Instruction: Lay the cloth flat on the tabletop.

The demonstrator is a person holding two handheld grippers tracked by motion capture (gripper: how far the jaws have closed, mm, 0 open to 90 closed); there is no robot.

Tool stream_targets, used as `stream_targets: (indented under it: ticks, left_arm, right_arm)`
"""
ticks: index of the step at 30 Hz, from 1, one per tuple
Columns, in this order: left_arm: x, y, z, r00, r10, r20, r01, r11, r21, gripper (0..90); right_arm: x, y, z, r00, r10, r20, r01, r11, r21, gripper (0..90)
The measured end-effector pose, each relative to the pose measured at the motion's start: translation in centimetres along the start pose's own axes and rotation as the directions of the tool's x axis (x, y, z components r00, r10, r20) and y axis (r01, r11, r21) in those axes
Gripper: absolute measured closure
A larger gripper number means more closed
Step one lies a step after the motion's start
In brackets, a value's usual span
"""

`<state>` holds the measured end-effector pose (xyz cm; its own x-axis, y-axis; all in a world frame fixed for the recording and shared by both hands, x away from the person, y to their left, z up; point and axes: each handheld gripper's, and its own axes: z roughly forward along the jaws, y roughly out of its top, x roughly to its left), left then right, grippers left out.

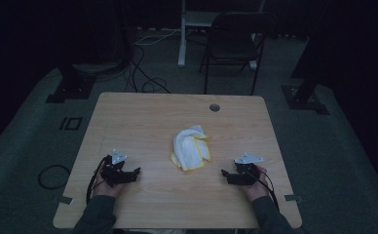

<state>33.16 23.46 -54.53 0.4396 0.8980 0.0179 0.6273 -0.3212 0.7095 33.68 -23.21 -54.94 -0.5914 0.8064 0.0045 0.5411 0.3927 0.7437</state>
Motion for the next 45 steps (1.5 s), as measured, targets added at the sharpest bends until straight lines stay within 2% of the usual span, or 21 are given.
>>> stream_targets:
  ticks: [7,11,13,17,18,19,20,23,25,33,37,45]
  left_arm:
    - [-0.1,0.2,0.0,1.0,0.005,0.006,-0.005,1.0,0.005,17.8]
    - [-0.3,0.5,0.1,0.9996,0.02,0.019,-0.02,0.9998,0.009,24.5]
    - [-0.4,0.5,0.1,0.9994,0.023,0.025,-0.023,0.9997,0.006,25.7]
    - [-0.6,0.7,0.0,0.9987,0.035,0.038,-0.036,0.9993,0.009,35.1]
    - [-0.7,0.8,-0.1,0.9986,0.025,0.047,-0.025,0.9996,0.014,37.2]
    - [-0.7,0.9,-0.2,0.9963,0.014,0.085,-0.015,0.9997,0.017,39.7]
    - [-0.6,1.0,-0.3,0.9935,0.004,0.114,-0.005,0.9999,0.013,44.7]
    - [-1.4,1.3,-0.5,0.9927,0.042,0.113,-0.043,0.9991,0.006,44.5]
    - [-1.7,1.5,-0.7,0.9912,0.055,0.12,-0.055,0.9985,-0.003,44.4]
    - [-3.0,2.3,-0.8,0.986,0.082,0.145,-0.078,0.9964,-0.031,46.4]
    - [-3.7,2.9,-0.3,0.9806,0.107,0.164,-0.102,0.9941,-0.035,48.2]
    - [-4.8,4.0,0.7,0.9768,0.125,0.174,-0.118,0.9918,-0.051,48.7]
  right_arm:
    - [0.0,0.1,0.1,0.9995,0.022,0.022,-0.022,0.9998,0.001,28.3]
    - [0.0,0.1,0.2,0.9999,0.008,0.008,-0.008,0.9999,0.007,22.7]
    - [0.1,0.2,0.2,0.9999,0.01,0.009,-0.01,0.9999,0.011,22.7]
    - [0.1,0.3,0.1,0.9998,0.014,0.013,-0.014,0.9997,0.022,24.3]
    - [0.2,0.3,0.1,0.9999,0.01,0.012,-0.01,0.9997,0.023,28.0]
    - [0.2,0.4,0.0,0.9999,0.012,0.011,-0.012,0.9997,0.022,33.9]
    - [0.3,0.4,-0.1,0.9998,0.013,0.013,-0.013,0.9997,0.019,47.3]
    - [0.4,0.3,-0.4,0.9994,0.031,-0.012,-0.031,0.9995,0.002,62.1]
    - [0.5,0.4,-0.6,0.9994,0.029,-0.021,-0.029,0.9995,-0.012,67.4]
    - [2.5,1.8,-0.9,0.9994,-0.024,-0.026,0.023,0.9989,-0.04,67.5]
    - [3.0,2.4,-1.0,0.9988,-0.037,-0.031,0.035,0.9981,-0.05,68.6]
    - [3.8,3.2,-0.8,0.9968,-0.067,-0.044,0.064,0.9959,-0.063,68.1]
